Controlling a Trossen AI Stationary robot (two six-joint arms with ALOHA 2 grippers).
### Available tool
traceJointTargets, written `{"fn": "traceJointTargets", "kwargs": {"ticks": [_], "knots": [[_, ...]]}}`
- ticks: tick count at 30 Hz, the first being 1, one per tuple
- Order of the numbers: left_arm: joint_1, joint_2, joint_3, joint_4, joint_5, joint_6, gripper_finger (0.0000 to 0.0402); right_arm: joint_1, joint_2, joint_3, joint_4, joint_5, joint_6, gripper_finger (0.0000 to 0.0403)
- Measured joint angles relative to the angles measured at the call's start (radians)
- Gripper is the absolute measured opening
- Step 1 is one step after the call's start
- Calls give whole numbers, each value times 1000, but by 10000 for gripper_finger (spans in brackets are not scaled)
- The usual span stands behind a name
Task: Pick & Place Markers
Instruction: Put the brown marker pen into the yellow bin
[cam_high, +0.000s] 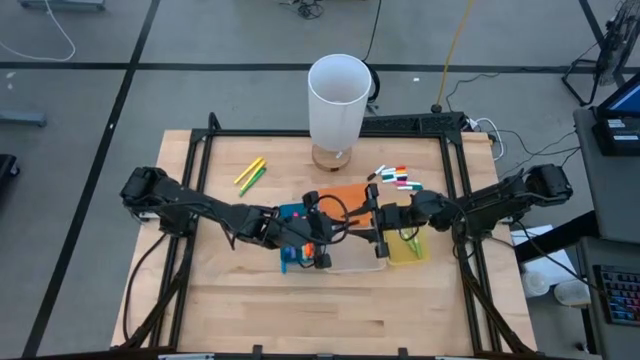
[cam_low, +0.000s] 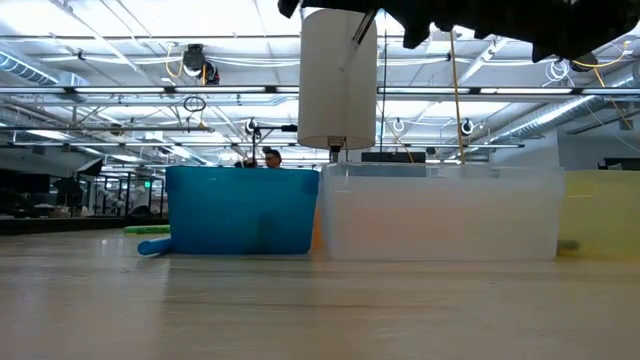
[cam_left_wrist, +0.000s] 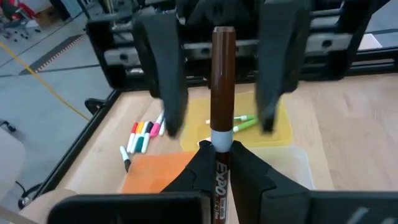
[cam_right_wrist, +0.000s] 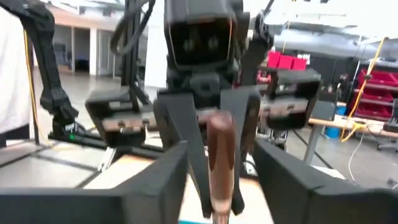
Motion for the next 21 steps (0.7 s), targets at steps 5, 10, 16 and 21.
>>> {"fn": "traceJointTargets", "kwargs": {"ticks": [5, 10, 16, 21], "knots": [[-6, 0, 0, 23, -9, 60, 37, -10, -2, 2, -51, -4, -52, 31], [-5, -1, 0, 43, -1, 59, 67, -10, -32, 2, -67, -5, -104, 27], [-27, -10, 2, -32, -30, 8, 85, -10, -139, 2, -239, 112, -96, 27], [-55, -19, 1, -269, -105, -257, 86, 25, -264, 2, -575, 225, 9, 27]]}}
